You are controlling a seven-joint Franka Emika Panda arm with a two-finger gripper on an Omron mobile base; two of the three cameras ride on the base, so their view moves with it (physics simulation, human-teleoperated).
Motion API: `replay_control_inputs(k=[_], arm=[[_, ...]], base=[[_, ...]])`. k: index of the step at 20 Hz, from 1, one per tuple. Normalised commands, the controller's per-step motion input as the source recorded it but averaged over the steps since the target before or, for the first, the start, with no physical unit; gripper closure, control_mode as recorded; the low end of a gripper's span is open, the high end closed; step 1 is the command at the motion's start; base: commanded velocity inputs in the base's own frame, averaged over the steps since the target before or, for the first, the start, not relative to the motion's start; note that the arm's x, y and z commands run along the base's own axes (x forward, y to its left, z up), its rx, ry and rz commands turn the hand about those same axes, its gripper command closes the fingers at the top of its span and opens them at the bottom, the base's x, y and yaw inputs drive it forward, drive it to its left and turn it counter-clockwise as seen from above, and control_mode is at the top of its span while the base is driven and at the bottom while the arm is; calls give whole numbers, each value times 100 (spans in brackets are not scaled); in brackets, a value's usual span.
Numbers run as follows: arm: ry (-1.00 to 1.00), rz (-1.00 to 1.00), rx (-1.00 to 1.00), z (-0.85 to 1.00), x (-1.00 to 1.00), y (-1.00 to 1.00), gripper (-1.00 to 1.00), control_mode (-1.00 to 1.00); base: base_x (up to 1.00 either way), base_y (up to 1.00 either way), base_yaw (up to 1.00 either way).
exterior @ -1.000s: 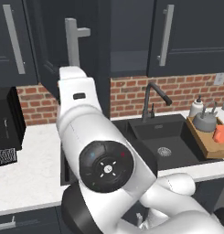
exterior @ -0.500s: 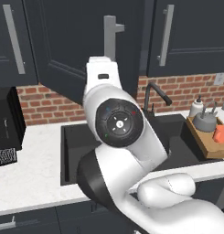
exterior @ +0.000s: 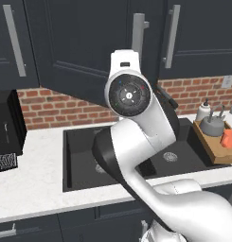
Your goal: Pick the kettle from the counter and place it on the tray. Then pick the mug from the cabinet and place it on the tray. Then close the cabinet doors.
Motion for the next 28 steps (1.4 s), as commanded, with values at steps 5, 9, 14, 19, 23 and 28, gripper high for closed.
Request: replay_control_inputs(k=[5,9,14,19,23,28], arm=[[3,-16,-3,-3,56,-60,-100,-100],[0,-15,-6,-6,63,-52,-100,-100],[8,-5,-2,-2,72,-45,-100,-100],[5,0,0,-10,64,-48,-100,-100],[0,0,0,-21,58,-42,-100,-100],[0,0,0,-33,55,-35,-100,-100]], base=[[0,0,0],[0,0,0],[0,0,0],[0,0,0],[0,0,0],[0,0,0]])
